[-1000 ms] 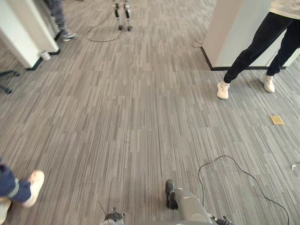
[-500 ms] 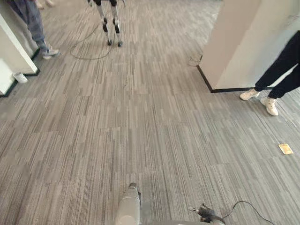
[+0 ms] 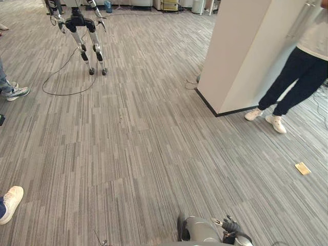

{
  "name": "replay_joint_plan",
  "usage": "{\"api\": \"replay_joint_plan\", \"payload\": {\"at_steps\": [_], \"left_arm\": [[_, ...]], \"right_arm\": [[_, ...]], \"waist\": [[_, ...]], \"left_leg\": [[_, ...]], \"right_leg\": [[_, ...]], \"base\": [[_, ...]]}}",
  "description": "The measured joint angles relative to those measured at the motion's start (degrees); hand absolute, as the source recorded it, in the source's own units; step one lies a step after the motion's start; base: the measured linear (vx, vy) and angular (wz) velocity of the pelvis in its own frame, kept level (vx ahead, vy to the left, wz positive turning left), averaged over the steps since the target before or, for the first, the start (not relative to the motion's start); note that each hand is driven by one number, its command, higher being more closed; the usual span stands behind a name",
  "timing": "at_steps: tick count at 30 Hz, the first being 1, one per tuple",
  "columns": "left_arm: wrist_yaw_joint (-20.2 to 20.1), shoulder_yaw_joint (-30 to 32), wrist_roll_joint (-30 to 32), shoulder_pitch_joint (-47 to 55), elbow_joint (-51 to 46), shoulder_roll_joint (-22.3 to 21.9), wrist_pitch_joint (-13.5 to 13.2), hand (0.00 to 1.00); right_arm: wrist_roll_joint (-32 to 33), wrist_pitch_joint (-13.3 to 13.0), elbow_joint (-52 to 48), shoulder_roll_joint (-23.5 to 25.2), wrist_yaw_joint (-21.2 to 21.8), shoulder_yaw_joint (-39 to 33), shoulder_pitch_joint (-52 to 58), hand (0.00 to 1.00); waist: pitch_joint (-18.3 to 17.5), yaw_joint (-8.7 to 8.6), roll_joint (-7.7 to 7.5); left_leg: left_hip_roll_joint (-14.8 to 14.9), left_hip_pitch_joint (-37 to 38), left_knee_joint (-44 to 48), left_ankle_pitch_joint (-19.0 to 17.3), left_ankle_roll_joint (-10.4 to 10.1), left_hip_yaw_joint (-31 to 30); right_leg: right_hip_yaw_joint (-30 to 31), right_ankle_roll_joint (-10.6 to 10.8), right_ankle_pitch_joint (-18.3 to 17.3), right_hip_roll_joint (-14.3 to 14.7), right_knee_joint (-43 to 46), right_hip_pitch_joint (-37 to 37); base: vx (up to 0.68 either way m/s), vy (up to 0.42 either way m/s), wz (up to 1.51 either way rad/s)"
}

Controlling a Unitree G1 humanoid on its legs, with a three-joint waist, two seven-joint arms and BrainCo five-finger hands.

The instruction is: Organize washtable

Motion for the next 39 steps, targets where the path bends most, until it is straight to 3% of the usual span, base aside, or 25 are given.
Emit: {"api": "replay_joint_plan", "payload": {"at_steps": [1,2,3,4,5,6,7,8,9,10,11,12,13,15,16,17,18,20,23,27,28,32,35,39], "left_arm": [[-0.25,0.48,0.69,-0.29,-0.42,-0.30,-0.05,0.00],[-0.24,0.57,0.81,-0.32,-0.52,-2.06,-0.09,0.00],[-0.23,1.19,0.67,0.66,-0.85,-3.83,-0.42,0.00],[-0.34,1.44,0.64,0.84,-1.29,-3.81,-0.54,0.00],[-0.38,2.27,0.65,0.69,-1.47,-4.54,-0.39,0.00],[-0.79,3.19,0.56,0.88,-1.39,-5.08,-0.11,0.00],[-1.24,3.50,0.56,0.83,-1.43,-5.24,-0.07,0.00],[-1.42,4.67,0.60,0.87,-1.43,-5.08,-0.10,0.00],[-1.43,5.08,0.54,0.97,-1.47,-4.89,0.07,0.00],[-1.38,5.59,0.24,1.57,-2.09,-4.39,0.04,0.00],[-1.38,6.13,-0.91,2.31,-3.18,-4.07,-0.02,0.00],[-1.38,6.20,-1.26,2.42,-3.26,-4.07,-0.06,0.00],[-1.37,6.81,-2.58,2.71,-3.21,-4.22,-0.08,0.00],[-1.06,6.87,-4.39,2.92,-2.69,-4.65,-0.11,0.00],[-0.51,6.41,-5.05,3.79,-2.46,-5.91,-0.19,0.00],[-0.09,5.39,-5.51,3.65,-1.24,-4.20,-0.38,0.00],[0.03,4.81,-5.49,3.72,-0.76,-3.60,-0.59,0.00],[-0.04,3.92,-5.39,3.97,0.45,-1.45,-0.54,0.00],[-0.07,1.91,-4.92,3.92,1.57,0.20,-0.48,0.00],[-0.05,0.29,-4.59,3.79,1.88,0.55,-0.48,0.00],[-0.06,-4.61,-3.32,3.88,3.08,2.94,-0.67,0.00],[-0.02,-4.61,-3.29,3.88,3.31,3.04,-0.68,0.00],[-0.01,-4.59,-3.89,3.88,3.45,2.82,-1.25,0.00],[0.07,-4.61,-7.59,3.92,3.55,2.45,-2.51,0.00]], "right_arm": [[0.10,0.33,-0.61,-0.04,-0.04,0.06,1.32,0.00],[1.24,1.38,-0.98,-0.73,-0.19,-0.80,3.81,0.00],[1.49,2.05,-1.13,-1.61,-0.39,-0.75,4.89,0.00],[1.58,2.09,-1.15,-1.60,-0.45,-0.77,4.85,0.00],[1.55,2.21,-1.17,-2.38,-0.46,-0.96,4.71,0.00],[1.37,2.24,-2.49,-2.52,-0.84,-0.93,4.32,0.00],[1.30,2.22,-3.35,-2.49,-0.97,-0.94,3.65,0.00],[0.98,2.24,-3.05,-2.41,-1.22,-1.07,2.61,0.00],[0.99,2.16,-2.82,-2.21,-1.16,-1.04,2.56,0.00],[1.12,2.01,-2.77,-1.36,-1.24,-0.86,2.30,0.00],[1.29,1.76,-2.92,-0.22,-1.22,-0.45,1.72,0.00],[1.30,1.71,-2.93,-0.16,-1.15,-0.39,1.55,0.00],[1.30,1.57,-2.51,0.19,-1.02,0.53,0.59,0.00],[1.29,1.37,-2.10,0.93,-0.93,1.21,0.20,0.00],[1.20,1.17,-2.65,-0.66,-0.74,2.31,0.77,0.00],[1.43,1.40,-1.41,-0.31,-0.92,3.35,0.06,0.00],[1.37,1.47,-1.00,-0.09,-0.81,3.59,0.01,0.00],[1.19,1.29,0.35,1.66,-0.58,3.66,0.64,0.00],[1.18,0.96,2.02,2.23,0.15,5.76,0.69,0.00],[1.14,0.62,2.52,1.97,0.27,5.93,0.53,0.00],[0.16,0.44,5.26,1.71,0.28,9.60,-1.82,0.00],[0.15,0.46,5.75,1.86,0.31,9.56,-2.15,0.00],[1.74,0.33,5.95,1.68,0.26,9.39,-2.16,0.00],[8.88,-0.06,6.87,1.13,-0.01,8.92,-2.13,0.00]], "waist": [[-0.03,-0.10,0.03],[-0.75,-0.86,2.55],[-2.29,-1.65,4.51],[-2.26,-1.89,4.59],[-2.10,-1.61,5.99],[-2.02,-1.50,6.75],[-1.45,-1.40,7.27],[-0.42,-1.32,7.20],[-0.32,-0.92,6.70],[-0.25,0.40,4.77],[-0.17,1.59,3.49],[-0.18,1.77,3.27],[0.05,2.63,2.46],[-0.25,3.75,2.84],[-1.16,3.46,5.95],[-1.43,3.18,4.02],[-1.76,3.14,3.08],[-3.36,3.25,0.45],[-5.23,3.09,-0.94],[-5.37,3.12,-0.72],[-4.03,3.08,-3.18],[-4.18,3.15,-3.97],[-3.88,3.21,-3.47],[-3.34,3.25,-2.54]], "left_leg": [[-0.48,1.86,-0.66,-1.47,-0.67,-0.71],[1.23,3.53,-0.65,-3.87,-1.70,-1.99],[2.77,3.13,4.52,-4.42,-4.98,-2.79],[2.96,1.41,10.06,-4.27,-6.34,-2.89],[4.10,-2.07,20.15,-2.66,-9.81,-2.39],[5.32,-8.00,34.47,3.88,-18.09,-2.22],[6.84,-12.14,44.62,6.30,-18.61,-1.95],[8.90,-15.28,53.36,5.60,-17.54,-1.07],[9.61,-16.52,55.28,5.25,-16.91,-0.21],[10.49,-18.78,55.50,4.37,-15.30,1.82],[11.44,-22.52,52.50,2.16,-11.64,2.89],[11.76,-23.27,51.41,1.81,-11.05,2.95],[12.50,-25.58,44.53,1.11,-9.97,1.95],[12.70,-26.38,25.79,2.85,-11.07,-2.75],[14.18,-26.56,13.70,15.05,-11.57,-7.31],[11.52,-25.83,14.92,13.63,-10.78,-6.50],[10.78,-24.69,13.11,13.85,-10.41,-6.00],[8.43,-20.06,3.60,16.86,-8.30,-3.88],[7.57,-14.23,-10.84,22.86,-7.42,-2.82],[7.21,-13.68,-12.78,23.87,-7.31,-2.91],[2.93,-15.30,-13.25,24.60,-7.10,-4.14],[2.52,-14.57,-13.25,24.57,-6.51,-4.36],[3.53,-14.69,-13.25,24.59,-6.56,-4.67],[4.48,-14.63,-13.23,24.81,-6.89,-4.93]], "right_leg": [[-0.33,-0.61,0.87,-0.28,-1.65,-1.06],[-1.06,-4.68,4.90,0.58,3.19,-2.73],[-1.73,-6.35,6.68,1.97,6.32,-2.85],[-1.49,-6.57,8.68,2.06,7.57,-2.63],[-0.95,-7.14,6.87,3.13,9.49,-2.02],[0.03,-7.43,3.98,4.55,9.78,-0.03],[1.06,-7.85,2.13,5.83,9.16,2.60],[2.35,-8.56,1.14,7.37,6.75,8.31],[3.06,-8.58,1.02,7.68,5.37,11.10],[5.95,-8.59,1.03,7.65,2.90,15.75],[8.41,-8.59,1.04,6.63,-0.11,20.53],[9.00,-8.59,1.04,6.45,-0.44,21.23],[10.74,-8.29,0.89,5.50,-1.49,22.86],[12.11,-4.43,-1.47,4.08,-1.67,24.74],[12.26,-1.70,-4.14,5.23,-1.68,25.32],[13.58,-1.27,-5.57,2.48,-1.33,25.72],[14.04,-1.46,-5.38,1.47,-1.06,25.57],[16.28,-2.59,-3.88,-1.06,-0.69,24.22],[17.02,-1.85,-1.72,-1.35,-0.76,22.59],[16.40,-1.60,-1.58,-1.76,-1.00,22.56],[13.52,3.57,-6.73,-5.52,-6.15,24.07],[13.17,3.44,-6.47,-5.86,-5.92,25.16],[11.39,2.52,-5.54,-4.84,-5.86,25.23],[8.36,1.76,-5.02,-3.92,-5.89,25.67]], "base": [[0.51,-0.036,0.47],[0.88,-0.053,0.54],[0.82,-0.044,0.35],[0.86,-0.058,-0.12],[0.82,-0.045,-0.53],[0.97,-0.049,-0.68],[0.93,0.003,-0.71],[0.73,0.019,-0.55],[0.68,0.050,-0.73],[0.73,0.115,-0.86],[0.60,0.102,-0.84],[0.53,0.170,-0.85],[0.36,0.197,-0.91],[0.43,0.263,-0.92],[0.37,0.336,-0.52],[0.35,0.345,-0.39],[0.31,0.320,-0.21],[0.30,0.253,-0.21],[0.16,0.131,-0.15],[0.08,0.009,0.00],[0.09,-0.020,0.05],[0.11,-0.028,0.01],[0.04,-0.057,0.08],[-0.04,-0.069,0.08]]}}
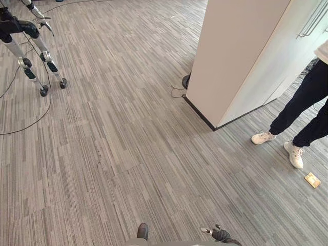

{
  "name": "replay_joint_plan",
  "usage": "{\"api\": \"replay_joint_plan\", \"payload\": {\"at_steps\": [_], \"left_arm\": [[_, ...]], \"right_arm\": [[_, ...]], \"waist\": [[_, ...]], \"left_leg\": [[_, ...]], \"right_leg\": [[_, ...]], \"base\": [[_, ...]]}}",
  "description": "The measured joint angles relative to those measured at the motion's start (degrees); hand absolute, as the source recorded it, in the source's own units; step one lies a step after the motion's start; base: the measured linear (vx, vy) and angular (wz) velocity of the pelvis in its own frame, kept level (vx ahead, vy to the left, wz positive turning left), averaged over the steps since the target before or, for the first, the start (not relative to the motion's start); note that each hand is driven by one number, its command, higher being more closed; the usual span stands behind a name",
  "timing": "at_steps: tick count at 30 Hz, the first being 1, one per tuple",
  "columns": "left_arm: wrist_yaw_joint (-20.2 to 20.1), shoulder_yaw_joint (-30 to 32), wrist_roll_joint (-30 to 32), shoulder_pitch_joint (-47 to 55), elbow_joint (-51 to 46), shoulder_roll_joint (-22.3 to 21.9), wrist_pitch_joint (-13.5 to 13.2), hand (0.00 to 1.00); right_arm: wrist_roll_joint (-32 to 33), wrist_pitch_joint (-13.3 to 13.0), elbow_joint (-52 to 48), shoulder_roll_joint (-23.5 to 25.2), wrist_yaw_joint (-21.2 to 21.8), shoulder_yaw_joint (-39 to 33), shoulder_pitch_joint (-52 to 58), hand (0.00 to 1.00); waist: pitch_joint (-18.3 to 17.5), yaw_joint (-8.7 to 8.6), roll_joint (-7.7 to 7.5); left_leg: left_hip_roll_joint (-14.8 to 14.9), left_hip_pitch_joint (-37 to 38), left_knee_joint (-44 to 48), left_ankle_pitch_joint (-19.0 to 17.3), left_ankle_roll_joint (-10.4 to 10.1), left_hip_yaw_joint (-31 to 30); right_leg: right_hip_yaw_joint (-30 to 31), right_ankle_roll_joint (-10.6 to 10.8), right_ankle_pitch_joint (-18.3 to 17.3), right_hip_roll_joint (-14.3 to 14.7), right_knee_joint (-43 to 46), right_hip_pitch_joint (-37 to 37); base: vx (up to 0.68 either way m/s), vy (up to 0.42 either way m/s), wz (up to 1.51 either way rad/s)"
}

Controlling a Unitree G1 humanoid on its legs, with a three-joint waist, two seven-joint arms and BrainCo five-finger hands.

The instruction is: Organize washtable

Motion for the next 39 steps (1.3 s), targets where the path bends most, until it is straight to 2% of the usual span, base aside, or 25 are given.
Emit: {"api": "replay_joint_plan", "payload": {"at_steps": [4,6,11,14,16,17,19,20,21,22,23,24,26,27,29,30,31,32,33,34,35,36,37,38,39], "left_arm": [[0.65,-0.20,-6.92,-1.29,-2.51,-1.11,-2.76,0.00],[1.52,-1.32,-10.02,-2.69,-4.49,-1.90,-4.41,0.00],[2.48,-0.80,-11.71,-1.23,-6.32,-3.90,-5.86,0.00],[2.41,3.18,-12.03,1.38,-5.44,-5.34,-5.73,0.00],[2.43,5.31,-11.97,2.13,-3.81,-5.42,-5.58,0.00],[2.49,6.76,-11.94,2.57,-2.86,-5.27,-5.42,0.00],[2.48,9.20,-10.97,3.19,-1.93,-5.37,-4.75,0.00],[2.51,9.60,-10.42,3.38,-1.75,-5.80,-4.31,0.00],[2.46,9.35,-9.52,3.57,-1.46,-6.37,-4.00,0.00],[2.44,9.08,-9.11,3.54,-1.49,-6.34,-3.97,0.00],[2.32,8.74,-8.53,3.14,-1.97,-5.65,-3.91,0.00],[2.32,8.03,-8.47,2.42,-2.34,-4.55,-3.84,0.00],[2.34,6.33,-7.76,0.81,-2.46,-3.00,-3.74,0.00],[2.31,5.17,-6.13,-0.35,-2.46,-2.61,-3.67,0.00],[2.18,5.01,-3.85,-2.47,-2.41,-2.80,-3.33,0.00],[2.18,5.01,-2.63,-4.11,-2.42,-3.11,-3.25,0.00],[2.20,5.26,-1.40,-5.32,-2.43,-3.67,-3.26,0.00],[2.18,5.55,-0.85,-5.79,-2.55,-4.02,-3.29,0.00],[2.13,5.87,-0.53,-6.63,-2.73,-4.34,-3.30,0.00],[2.04,7.06,-0.35,-7.02,-2.72,-4.78,-3.24,0.00],[2.03,10.15,-0.14,-6.54,-2.84,-6.51,-3.17,0.00],[1.96,12.51,0.36,-5.88,-3.03,-8.15,-3.17,0.00],[1.89,12.84,0.38,-5.75,-3.12,-8.81,-3.18,0.00],[1.40,15.85,0.33,-4.88,-4.38,-9.54,-3.06,0.00],[1.27,18.74,-0.09,-4.33,-4.60,-11.19,-2.88,0.00]], "right_arm": [[6.59,-0.37,-0.12,-1.20,-1.07,-1.31,-0.16,0.00],[9.63,-0.72,-0.64,-1.70,-1.35,-2.37,-0.06,0.00],[9.96,-1.29,-1.90,-3.30,-2.12,-2.56,-0.27,0.00],[9.74,-1.45,-1.88,-2.97,-2.15,-3.33,-1.72,0.00],[9.17,-1.46,-1.88,-2.71,-2.03,-3.38,-1.76,0.00],[9.15,-1.46,-1.71,-2.57,-1.93,-3.74,-1.75,0.00],[9.09,-1.45,-1.05,-2.66,-1.92,-5.15,-0.95,0.00],[9.09,-1.45,-0.93,-2.86,-1.91,-6.13,-0.83,0.00],[9.12,-1.47,-1.13,-2.97,-1.90,-6.43,-0.37,0.00],[9.10,-1.51,-1.30,-2.73,-1.69,-6.72,0.04,0.00],[9.10,-1.91,-1.91,-2.94,-0.96,-7.54,0.65,0.00],[9.16,-1.96,-1.54,-2.55,-0.92,-8.32,1.26,0.00],[9.18,-2.09,-1.65,-1.62,-0.90,-8.58,2.56,0.00],[9.37,-2.37,-1.89,-0.94,-0.83,-10.34,2.96,0.00],[9.29,-2.47,-2.71,-1.31,-0.82,-11.40,3.02,0.00],[9.25,-2.42,-2.80,-1.61,-0.84,-12.39,3.50,0.00],[9.22,-2.27,-2.75,-1.58,-0.90,-12.98,4.29,0.00],[9.17,-2.10,-2.66,-1.36,-0.92,-13.26,4.74,0.00],[9.01,-1.88,-2.32,-0.45,-0.92,-14.77,5.99,0.00],[8.57,-1.67,-2.27,0.05,-0.90,-15.34,6.69,0.00],[8.40,-0.89,-2.38,0.17,-0.89,-16.45,7.90,0.00],[6.92,-0.23,-3.13,-0.08,-0.84,-16.72,8.80,0.00],[6.48,0.06,-3.52,-0.03,-0.83,-16.73,8.98,0.00],[5.49,0.11,-5.04,0.18,-0.77,-16.57,9.11,0.00],[4.98,0.10,-6.89,-1.23,-0.66,-15.80,8.83,0.00]], "waist": [[1.58,0.02,1.45],[3.56,0.02,2.63],[5.03,1.56,4.44],[4.86,1.66,4.61],[3.57,1.70,4.46],[2.62,1.69,3.67],[1.48,3.08,2.90],[1.17,3.26,3.54],[0.23,3.13,5.36],[0.04,3.08,5.68],[0.27,2.58,5.52],[0.38,2.31,4.82],[0.71,1.08,3.62],[0.85,0.32,3.56],[1.79,-1.29,4.35],[2.44,-2.18,4.88],[2.91,-2.90,5.06],[3.16,-3.18,5.21],[3.45,-3.45,4.32],[3.57,-3.59,3.99],[3.32,-4.05,4.93],[3.14,-4.93,5.76],[3.00,-4.96,5.67],[2.85,-4.89,5.61],[3.31,-4.26,8.39]], "left_leg": [[0.00,-3.50,2.99,-0.67,-1.42,-1.09],[1.26,-6.52,7.65,-2.98,-3.15,3.67],[3.62,-10.24,12.41,-2.96,-3.09,13.31],[3.33,-13.38,19.27,-6.32,1.88,15.91],[2.05,-14.77,20.82,-8.03,3.66,16.53],[0.63,-15.49,22.22,-10.02,3.82,17.16],[-1.38,-15.39,23.56,-13.45,5.78,19.01],[-1.96,-14.68,23.52,-14.59,7.05,19.29],[-1.99,-13.44,23.01,-15.18,7.74,19.09],[-2.21,-12.53,22.62,-15.41,8.03,18.95],[-3.43,-9.69,21.53,-16.32,8.60,17.82],[-4.91,-6.94,19.68,-16.70,8.96,16.78],[-6.65,-2.45,16.44,-16.88,9.09,14.47],[-7.14,0.31,14.07,-16.91,9.14,13.81],[-7.17,4.60,10.77,-17.07,9.14,12.39],[-7.15,7.33,8.43,-17.53,8.45,11.37],[-7.16,10.20,5.54,-18.06,7.53,11.04],[-7.33,11.49,3.89,-18.07,7.50,10.94],[-8.59,14.74,1.33,-18.52,7.36,10.23],[-9.00,15.96,1.04,-18.98,7.43,10.16],[-7.91,17.19,3.35,-21.53,4.95,10.22],[-6.34,15.71,12.08,-22.36,2.81,10.84],[-5.84,14.25,18.25,-22.86,2.03,11.54],[-4.53,10.48,33.41,-22.60,0.98,13.78],[-0.17,5.51,49.66,-17.76,-1.51,15.12]], "right_leg": [[-6.28,0.03,-0.04,-1.15,-0.22,0.48],[-10.55,0.01,-0.38,-1.59,-0.29,1.42],[-12.95,0.20,-1.98,-2.86,-0.22,2.44],[-12.87,1.37,-2.74,-4.38,-1.10,2.42],[-12.59,1.34,-2.73,-5.75,-2.01,2.24],[-12.56,0.87,-3.04,-7.40,-2.50,1.53],[-11.52,-2.22,-2.99,-9.93,-0.96,1.39],[-10.56,-2.81,-2.51,-10.54,3.45,-0.23],[-8.94,-2.48,-0.74,-11.03,14.26,-5.04],[-8.27,-2.59,0.32,-11.35,18.89,-6.75],[-7.08,-4.19,2.04,-11.91,30.27,-10.26],[-5.32,-4.46,1.73,-11.30,39.46,-13.70],[-4.40,-1.93,-2.65,-8.12,47.44,-17.07],[-5.58,-2.12,-5.79,-5.77,48.73,-20.13],[-9.65,-3.15,-8.15,-2.14,44.79,-24.31],[-12.55,-3.51,-7.79,0.13,37.34,-26.63],[-15.30,-3.69,-3.81,2.09,24.94,-28.28],[-16.64,-3.48,-0.80,2.82,18.59,-28.69],[-19.01,-2.90,2.47,3.16,11.52,-30.51],[-19.55,-3.52,3.29,3.32,10.66,-31.71],[-22.11,-6.33,4.31,4.59,11.83,-32.62],[-25.01,-10.79,5.63,6.14,12.37,-30.21],[-25.71,-12.16,6.45,6.93,11.60,-28.38],[-26.22,-15.42,6.79,9.06,8.15,-23.21],[-23.74,-18.07,9.40,12.33,5.77,-18.99]], "base": [[-0.13,-0.030,0.41],[-0.17,0.007,1.06],[-0.12,0.056,0.44],[0.04,0.140,-0.04],[0.11,0.157,-0.10],[0.21,0.224,-0.17],[0.25,0.228,-0.29],[0.30,0.258,-0.17],[0.38,0.327,-0.04],[0.31,0.292,0.24],[0.32,0.255,0.36],[0.32,0.185,0.47],[0.31,0.125,0.44],[0.29,0.081,0.32],[0.37,0.090,0.25],[0.46,0.079,0.37],[0.43,0.059,0.37],[0.47,0.055,0.32],[0.40,0.040,0.21],[0.54,0.054,0.21],[0.64,0.069,0.31],[0.68,0.071,0.31],[0.80,0.059,0.26],[0.84,0.035,-0.07],[0.83,0.061,-0.35]]}}
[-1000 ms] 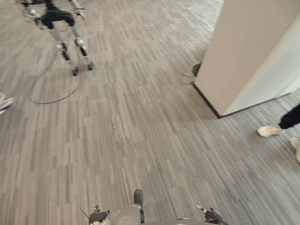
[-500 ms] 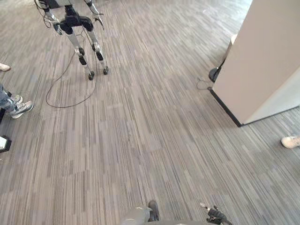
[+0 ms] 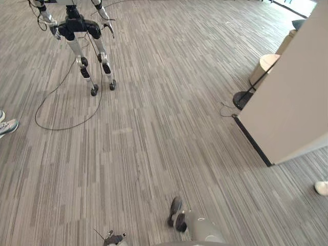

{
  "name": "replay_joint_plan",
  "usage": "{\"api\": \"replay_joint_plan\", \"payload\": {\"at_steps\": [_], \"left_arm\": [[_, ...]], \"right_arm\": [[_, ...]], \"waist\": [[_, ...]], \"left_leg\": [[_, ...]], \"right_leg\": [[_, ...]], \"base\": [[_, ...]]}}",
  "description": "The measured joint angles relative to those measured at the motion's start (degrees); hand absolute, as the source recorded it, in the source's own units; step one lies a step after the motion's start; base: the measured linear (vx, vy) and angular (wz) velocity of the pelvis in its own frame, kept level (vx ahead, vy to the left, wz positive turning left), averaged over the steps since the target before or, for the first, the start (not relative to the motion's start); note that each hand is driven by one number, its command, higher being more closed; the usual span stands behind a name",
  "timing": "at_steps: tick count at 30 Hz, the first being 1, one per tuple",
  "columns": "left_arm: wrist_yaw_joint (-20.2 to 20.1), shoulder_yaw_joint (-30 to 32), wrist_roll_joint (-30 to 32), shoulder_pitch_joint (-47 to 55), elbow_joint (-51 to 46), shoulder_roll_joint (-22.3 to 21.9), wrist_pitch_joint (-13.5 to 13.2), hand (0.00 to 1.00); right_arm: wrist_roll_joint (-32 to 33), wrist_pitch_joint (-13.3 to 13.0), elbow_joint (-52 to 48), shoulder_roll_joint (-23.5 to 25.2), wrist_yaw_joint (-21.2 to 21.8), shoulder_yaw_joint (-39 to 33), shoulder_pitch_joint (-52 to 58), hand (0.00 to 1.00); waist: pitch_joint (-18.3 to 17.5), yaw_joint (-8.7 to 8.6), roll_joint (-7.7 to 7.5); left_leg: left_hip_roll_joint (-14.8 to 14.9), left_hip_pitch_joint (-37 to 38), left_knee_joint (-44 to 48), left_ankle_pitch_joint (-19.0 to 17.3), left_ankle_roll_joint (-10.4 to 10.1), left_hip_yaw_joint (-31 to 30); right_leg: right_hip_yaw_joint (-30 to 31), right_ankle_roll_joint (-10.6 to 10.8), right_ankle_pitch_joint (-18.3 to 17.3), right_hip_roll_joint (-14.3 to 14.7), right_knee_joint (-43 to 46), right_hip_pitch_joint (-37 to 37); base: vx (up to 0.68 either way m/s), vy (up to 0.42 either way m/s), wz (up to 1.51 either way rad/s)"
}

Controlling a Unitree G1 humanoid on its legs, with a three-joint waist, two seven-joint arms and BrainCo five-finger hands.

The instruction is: Organize washtable

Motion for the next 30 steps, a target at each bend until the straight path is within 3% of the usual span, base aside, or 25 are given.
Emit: {"api": "replay_joint_plan", "payload": {"at_steps": [2,4,6,7,9,10,11,12,13,14,15,16,17,18,19,20,21,23,24,25,26,27,28,29,30], "left_arm": [[-0.28,0.35,-0.79,1.42,-0.21,-0.78,-0.05,0.00],[-0.32,0.18,-0.78,2.88,0.08,0.69,0.31,0.00],[-0.27,-0.75,-0.84,3.74,0.14,1.15,0.48,0.00],[-0.24,-1.27,-0.88,4.33,0.17,1.23,0.51,0.00],[-0.17,-4.40,-2.08,4.45,0.13,2.26,0.48,0.00],[-0.19,-6.58,-2.29,4.26,0.11,3.03,0.34,0.00],[-0.15,-7.60,-2.49,4.23,0.12,3.22,0.28,0.00],[-0.03,-8.73,-2.95,4.28,0.12,3.47,0.06,0.00],[0.04,-9.68,-2.97,4.42,0.49,4.61,-0.25,0.00],[0.16,-9.85,-2.96,4.18,0.50,5.11,-0.43,0.00],[0.22,-9.92,-2.98,3.81,0.45,5.82,-0.70,0.00],[0.22,-9.90,-2.99,3.82,0.48,6.03,-0.71,0.00],[0.28,-9.87,-3.07,3.88,0.73,6.48,-0.51,0.00],[0.48,-9.97,-3.07,3.95,1.08,6.62,-0.35,0.00],[0.58,-10.07,-3.03,3.95,1.31,6.48,-0.32,0.00],[0.78,-11.30,-2.93,3.96,1.38,6.41,-0.28,0.00],[0.77,-12.11,-2.81,3.96,1.38,6.37,-0.23,0.00],[0.70,-12.58,-2.76,3.91,1.36,6.22,-0.10,0.00],[0.49,-13.90,-2.65,3.95,1.60,6.81,0.08,0.00],[0.00,-13.92,-2.56,3.90,1.93,7.09,0.01,0.00],[-0.18,-13.93,-2.45,3.72,1.97,7.14,0.03,0.00],[-0.24,-14.00,-2.38,3.01,2.02,7.09,0.01,0.00],[-0.31,-14.52,-2.27,2.56,1.86,7.06,-0.12,0.00],[-0.31,-14.50,-2.19,2.41,1.75,7.01,-0.30,0.00],[-0.20,-14.08,-2.14,2.47,1.66,6.84,-0.34,0.00]], "right_arm": [[-0.17,-0.20,-1.76,-1.08,-0.26,2.65,-2.22,0.00],[0.11,-1.13,-0.92,-0.15,-0.29,4.06,-7.43,0.00],[2.14,-1.58,-0.27,0.74,-0.34,7.64,-11.08,0.00],[3.20,-1.94,0.62,1.47,-0.38,9.19,-13.61,0.00],[4.49,-2.29,1.10,2.21,-0.42,11.93,-15.18,0.00],[4.79,-2.40,1.11,2.18,-0.42,13.25,-14.80,0.00],[4.80,-2.47,1.12,2.11,-0.47,14.23,-14.50,0.00],[4.79,-2.49,1.20,1.93,-0.56,15.45,-13.93,0.00],[4.70,-2.45,1.47,2.05,-0.57,17.49,-13.01,0.00],[4.57,-2.43,1.69,2.60,-0.54,18.22,-13.03,0.00],[3.99,-2.42,1.73,3.22,-0.28,19.71,-13.36,0.00],[3.53,-2.47,1.76,3.29,-0.24,20.22,-13.43,0.00],[2.73,-2.47,1.92,3.29,-0.20,20.38,-13.32,0.00],[1.94,-2.48,2.03,2.93,-0.15,20.34,-12.95,0.00],[1.77,-2.49,2.27,2.65,-0.14,20.33,-12.76,0.00],[1.43,-2.47,2.96,2.21,-0.05,20.33,-12.42,0.00],[1.42,-2.28,3.39,2.06,0.02,20.31,-11.57,0.00],[1.30,-2.52,2.51,1.41,0.18,19.84,-11.53,0.00],[0.85,-2.54,2.33,1.04,0.50,18.31,-11.29,0.00],[0.76,-2.62,2.26,0.69,0.75,17.70,-11.13,0.00],[0.71,-2.63,2.23,0.41,0.88,17.02,-11.03,0.00],[0.29,-2.54,2.21,-0.26,0.91,16.10,-10.75,0.00],[-0.22,-2.49,2.21,-1.07,0.88,16.07,-9.81,0.00],[-0.26,-2.30,2.46,-1.27,0.88,16.06,-9.18,0.00],[0.26,-2.10,2.45,-1.28,0.92,14.86,-8.59,0.00]], "waist": [[-0.08,2.02,1.75],[0.06,4.36,-1.30],[0.33,5.71,-1.88],[0.57,6.14,-2.23],[0.77,6.37,-2.59],[0.72,6.81,-2.89],[0.66,7.08,-2.74],[0.53,7.40,-2.59],[-0.70,7.31,-3.38],[-1.29,7.26,-4.25],[-2.60,7.50,-6.30],[-2.73,7.37,-6.61],[-2.42,7.34,-7.35],[-2.12,7.23,-7.31],[-1.78,7.19,-6.80],[-1.08,7.18,-5.84],[-0.62,7.11,-4.82],[-0.05,6.87,-4.14],[0.12,6.49,-4.08],[0.19,5.66,-4.30],[0.19,5.06,-4.29],[0.21,4.04,-4.20],[0.05,4.07,-3.95],[0.04,4.19,-3.99],[-0.03,4.08,-3.94]], "left_leg": [[4.65,-5.27,14.37,2.01,0.02,0.14],[7.76,-10.86,20.34,1.38,0.44,-0.30],[9.58,-15.95,18.29,-1.85,1.09,-1.72],[10.15,-19.03,13.33,-3.76,0.65,-2.97],[10.19,-23.66,1.65,-4.16,0.09,-6.32],[9.52,-24.65,-11.74,-2.24,-2.26,-9.39],[9.44,-24.79,-18.55,-1.11,-3.68,-11.51],[9.49,-25.09,-24.57,4.56,-5.26,-13.44],[7.54,-25.13,-22.91,12.07,-3.80,-12.46],[6.73,-25.91,-21.37,10.64,-2.39,-11.87],[5.19,-26.18,-19.89,8.43,-0.34,-10.93],[4.76,-25.70,-19.09,7.45,0.45,-10.32],[2.90,-22.80,-18.23,5.28,2.90,-8.64],[0.91,-18.39,-18.63,3.16,4.99,-7.32],[0.22,-16.01,-19.28,2.37,5.77,-6.82],[-0.75,-10.97,-20.53,1.33,7.11,-6.10],[-1.66,-6.17,-23.43,1.24,7.27,-5.98],[-2.11,0.38,-28.42,1.19,7.36,-6.19],[-2.22,5.18,-32.86,1.19,7.36,-7.06],[-2.27,7.18,-34.24,1.09,7.52,-8.02],[-2.26,8.07,-35.03,0.73,7.96,-8.98],[-2.20,8.37,-35.69,-0.34,8.03,-11.03],[-2.15,7.27,-35.04,-2.31,8.22,-12.77],[-2.25,6.93,-34.85,-2.84,8.03,-13.54],[-2.44,6.64,-34.54,-3.80,6.92,-15.30]], "right_leg": [[4.15,0.82,-2.46,2.54,-1.02,4.65],[11.47,3.04,-4.95,1.92,-2.57,12.20],[17.04,4.77,-6.47,0.88,-4.27,16.92],[20.42,6.13,-8.03,-0.28,-4.35,19.31],[23.02,8.70,-11.33,-3.23,-4.45,22.98],[24.05,10.83,-13.72,-5.49,-5.06,25.37],[24.25,11.78,-14.92,-6.39,-5.38,26.73],[24.70,13.21,-16.97,-7.74,-6.02,29.12],[25.50,13.81,-18.12,-10.11,-5.62,30.89],[25.81,13.11,-17.60,-11.09,-4.40,30.01],[27.04,12.34,-15.87,-12.73,0.89,26.87],[27.75,13.00,-15.07,-13.64,4.25,25.66],[28.96,15.74,-12.95,-15.08,12.84,23.81],[30.41,16.98,-7.88,-16.31,23.98,21.19],[31.32,18.32,-4.83,-16.56,29.54,19.64],[32.25,20.33,-2.91,-16.51,40.75,16.10],[30.11,19.54,-3.46,-17.00,48.88,12.19],[25.15,16.51,-6.61,-17.53,52.61,7.96],[19.75,15.98,-10.82,-17.60,49.53,5.81],[17.05,16.26,-12.58,-17.43,45.08,4.92],[15.63,16.56,-13.42,-17.10,41.12,4.15],[14.54,16.73,-13.40,-15.95,30.68,2.91],[15.26,17.63,-11.96,-14.63,17.29,1.98],[16.28,17.57,-10.47,-14.23,11.36,1.52],[19.79,18.10,-4.32,-13.26,2.92,0.85]], "base": [[0.71,0.114,-0.91],[0.90,0.141,-1.24],[0.67,0.193,-1.37],[0.62,0.277,-1.38],[0.65,0.404,-0.84],[0.70,0.501,-0.52],[0.62,0.483,-0.39],[0.78,0.599,-0.25],[0.68,0.508,-0.20],[0.69,0.473,-0.26],[0.53,0.368,-0.24],[0.65,0.451,-0.25],[0.61,0.435,-0.02],[0.59,0.406,0.02],[0.53,0.352,0.10],[0.46,0.306,0.09],[0.43,0.292,0.07],[0.42,0.228,0.08],[0.41,0.153,0.26],[0.31,0.059,0.38],[0.24,-0.025,0.59],[0.29,-0.056,0.73],[0.27,-0.065,0.70],[0.37,-0.124,0.60],[0.36,-0.138,0.60]]}}
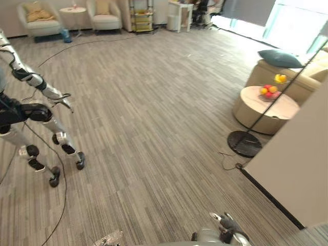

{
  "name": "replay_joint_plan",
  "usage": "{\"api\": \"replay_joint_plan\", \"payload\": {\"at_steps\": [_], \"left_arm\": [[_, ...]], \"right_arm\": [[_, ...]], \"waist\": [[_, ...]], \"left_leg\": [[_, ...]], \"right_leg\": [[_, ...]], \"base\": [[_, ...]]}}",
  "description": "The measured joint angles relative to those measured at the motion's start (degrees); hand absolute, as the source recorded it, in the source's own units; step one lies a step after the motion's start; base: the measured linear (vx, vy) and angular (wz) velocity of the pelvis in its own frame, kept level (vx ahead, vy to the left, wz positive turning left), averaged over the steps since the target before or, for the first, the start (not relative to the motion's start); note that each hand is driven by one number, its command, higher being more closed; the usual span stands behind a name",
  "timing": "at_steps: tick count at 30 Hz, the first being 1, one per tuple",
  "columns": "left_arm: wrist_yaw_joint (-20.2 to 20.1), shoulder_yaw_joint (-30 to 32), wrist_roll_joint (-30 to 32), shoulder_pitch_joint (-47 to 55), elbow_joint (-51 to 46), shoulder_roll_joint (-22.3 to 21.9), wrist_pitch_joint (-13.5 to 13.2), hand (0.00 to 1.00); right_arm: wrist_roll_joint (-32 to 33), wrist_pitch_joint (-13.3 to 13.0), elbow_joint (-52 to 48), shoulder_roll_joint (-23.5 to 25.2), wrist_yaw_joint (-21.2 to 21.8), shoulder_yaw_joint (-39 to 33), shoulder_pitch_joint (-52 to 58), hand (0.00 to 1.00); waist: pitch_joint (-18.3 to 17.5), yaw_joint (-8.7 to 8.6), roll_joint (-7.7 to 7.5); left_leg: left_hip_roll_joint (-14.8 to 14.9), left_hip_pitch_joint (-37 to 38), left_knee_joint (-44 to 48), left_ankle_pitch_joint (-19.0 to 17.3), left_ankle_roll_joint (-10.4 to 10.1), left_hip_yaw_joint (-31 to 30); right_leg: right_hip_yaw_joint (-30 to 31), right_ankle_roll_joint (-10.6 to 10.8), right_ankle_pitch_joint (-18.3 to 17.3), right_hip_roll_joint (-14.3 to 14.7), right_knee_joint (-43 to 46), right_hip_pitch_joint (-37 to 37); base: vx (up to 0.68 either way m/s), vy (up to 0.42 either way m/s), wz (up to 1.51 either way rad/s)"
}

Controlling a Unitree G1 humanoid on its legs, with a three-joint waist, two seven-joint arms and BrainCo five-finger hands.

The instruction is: Organize washtable

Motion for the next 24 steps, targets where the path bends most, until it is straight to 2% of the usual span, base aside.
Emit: {"api": "replay_joint_plan", "payload": {"at_steps": [1,2,3,4,5,6,7,8,10,11,13,14,15,16,17,18,19,20,22,24], "left_arm": [[0.08,1.06,0.10,0.14,0.05,-0.50,0.15,0.00],[0.16,1.16,0.16,-0.03,0.05,-1.03,0.14,0.00],[0.17,2.34,0.36,0.11,-0.06,-2.00,0.06,0.00],[0.09,3.18,0.37,0.08,-0.44,-2.53,0.04,0.00],[0.36,3.48,0.33,0.19,-0.87,-3.16,0.05,0.00],[0.52,2.92,0.27,0.06,-0.87,-3.62,0.04,0.00],[0.65,2.46,0.24,0.54,-1.02,-3.29,-0.02,0.00],[0.73,2.58,0.17,1.03,-0.81,-2.73,-0.02,0.00],[1.18,2.10,0.09,1.31,-1.05,-3.02,-0.25,0.00],[1.26,1.82,0.10,1.27,-1.03,-3.15,-0.68,0.00],[1.30,0.64,0.16,1.28,-0.96,-2.98,-0.71,0.00],[1.27,0.04,0.32,1.31,-0.94,-2.80,-0.63,0.00],[1.26,-0.56,0.54,1.48,-0.78,-2.64,-0.52,0.00],[1.28,-1.52,1.45,1.52,-0.38,-2.62,-0.46,0.00],[1.21,-1.61,1.64,1.53,-0.23,-2.26,-0.36,0.00],[1.19,-1.99,3.22,1.72,0.26,-1.22,-0.16,0.00],[1.21,-2.54,4.57,1.38,0.67,-0.14,0.11,0.00],[1.20,-2.87,5.09,1.39,0.69,0.28,0.16,0.00],[1.24,-4.54,6.09,1.29,0.77,1.40,0.26,0.00],[1.38,-4.76,6.68,1.30,0.94,1.52,0.33,0.00]], "right_arm": [[-0.23,0.01,-0.04,-0.30,-0.03,-0.12,-0.07,0.00],[-0.51,0.06,-0.03,-0.80,-0.02,-0.04,-0.21,0.00],[-1.06,0.10,0.13,-0.90,-0.07,0.08,-0.23,0.00],[-1.35,0.16,0.37,-1.06,-0.05,0.23,-0.60,0.00],[-2.34,0.19,0.42,-1.75,-0.04,1.54,-1.00,0.00],[-2.89,0.14,-0.22,-2.51,0.09,2.73,-0.66,0.00],[-2.97,-0.02,-0.91,-2.40,0.02,3.96,0.09,0.00],[-3.11,-0.26,-1.18,-1.78,-0.02,5.31,0.48,0.00],[-3.45,-0.42,-1.09,-1.67,-0.10,5.71,0.11,0.00],[-3.47,-0.43,-1.08,-1.72,-0.30,5.54,-0.41,0.00],[-3.46,-0.41,-0.50,-1.83,-0.58,4.86,-0.39,0.00],[-3.47,-0.35,0.65,-1.86,-0.89,4.20,-0.35,0.00],[-3.52,-0.24,1.90,-1.82,-1.20,3.94,-0.06,0.00],[-4.80,-0.23,2.21,-2.23,-1.22,3.85,0.56,0.00],[-5.15,-0.18,2.34,-2.50,-1.25,3.67,0.76,0.00],[-6.44,-0.04,2.28,-1.77,-1.51,3.36,1.38,0.00],[-8.21,-0.12,2.14,-1.07,-1.60,2.44,1.67,0.00],[-9.11,-0.06,2.16,-0.63,-1.77,1.61,1.86,0.00],[-10.73,0.19,2.36,-0.09,-2.58,1.00,2.06,0.00],[-12.33,0.13,2.36,-0.02,-2.64,0.97,2.00,0.00]], "waist": [[-0.19,-0.38,0.24],[-0.26,-0.24,0.84],[-0.99,0.30,2.52],[-1.00,0.48,2.72],[-0.83,0.19,2.96],[-0.86,-0.41,3.09],[-1.77,-0.11,3.62],[-1.99,0.69,2.21],[-3.37,0.29,2.43],[-3.38,0.13,2.26],[-3.35,0.25,2.21],[-3.36,0.29,2.23],[-3.38,0.24,2.45],[-3.46,0.03,3.44],[-3.49,0.35,3.30],[-4.26,0.00,3.08],[-4.97,-0.14,1.41],[-5.05,-0.07,1.31],[-5.51,0.02,0.15],[-5.66,0.07,0.00]], "left_leg": [[0.66,0.29,0.57,-0.94,-1.18,-1.95],[1.63,0.57,0.75,-1.40,-1.78,-2.97],[3.42,0.68,0.87,-1.20,-3.01,-4.44],[3.76,0.59,1.16,-0.49,-4.14,-5.32],[4.00,0.87,2.15,1.93,-6.07,-7.77],[4.34,0.97,5.57,3.19,-6.38,-9.71],[4.56,0.40,8.15,3.07,-6.48,-9.79],[4.09,-0.81,13.77,2.17,-7.09,-8.88],[5.78,-3.81,15.97,0.22,-7.75,-6.07],[6.03,-6.24,13.96,-1.20,-8.15,-3.05],[5.80,-8.13,10.32,-1.23,-8.23,-0.58],[5.70,-8.77,7.35,-1.03,-8.50,0.89],[5.93,-8.71,2.30,0.55,-9.61,2.31],[7.01,-9.44,-1.01,7.80,-8.70,2.99],[6.96,-9.77,-0.06,7.45,-6.30,3.64],[6.41,-9.11,-1.05,7.49,-6.41,3.72],[5.60,-8.38,-2.66,7.89,-5.97,3.88],[5.25,-8.20,-3.51,8.28,-5.57,4.01],[4.17,-7.40,-5.49,9.15,-4.78,4.08],[3.22,-6.60,-7.58,10.25,-4.28,3.99]], "right_leg": [[2.26,-0.58,5.63,1.49,-2.01,1.07],[2.40,-1.27,6.21,2.42,-1.87,1.61],[0.37,-2.36,5.15,3.35,-0.74,1.77],[-0.54,-2.95,4.41,3.35,0.37,1.62],[-1.77,-3.77,2.58,2.89,4.77,1.44],[-3.10,-3.86,-0.56,4.10,8.83,0.62],[-2.58,-4.02,0.76,5.05,3.03,2.88],[-3.22,-5.78,2.43,5.40,-1.70,6.14],[-4.08,-6.44,2.45,5.74,-4.98,8.21],[-4.85,-6.44,2.45,4.79,-6.69,9.19],[-5.39,-6.37,2.49,3.81,-7.98,10.40],[-5.53,-6.32,2.52,3.32,-8.25,11.05],[-5.54,-6.00,2.58,3.31,-8.71,12.18],[-5.44,-4.72,2.33,4.46,-9.61,13.48],[-4.95,-4.25,2.20,4.59,-10.35,14.18],[-4.38,-3.70,2.71,4.38,-11.34,14.67],[-3.98,-3.24,2.76,3.53,-11.71,14.66],[-3.80,-3.12,2.81,3.40,-11.89,14.46],[-3.68,-2.40,3.05,2.54,-12.52,14.48],[-3.73,-1.72,3.00,1.69,-12.92,14.53]], "base": [[0.52,-0.223,0.63],[0.53,-0.216,0.62],[0.54,-0.210,0.42],[0.52,-0.212,0.58],[0.47,-0.261,0.78],[0.40,-0.289,0.81],[0.29,-0.285,0.65],[0.28,-0.217,0.30],[0.34,-0.156,0.32],[0.24,-0.084,0.33],[0.16,-0.022,0.23],[0.12,0.046,0.13],[0.12,0.089,0.01],[0.09,0.099,-0.14],[0.08,0.107,-0.26],[0.07,0.105,-0.25],[0.05,0.119,-0.18],[0.03,0.093,-0.06],[0.01,0.079,0.00],[0.03,0.080,0.04]]}}
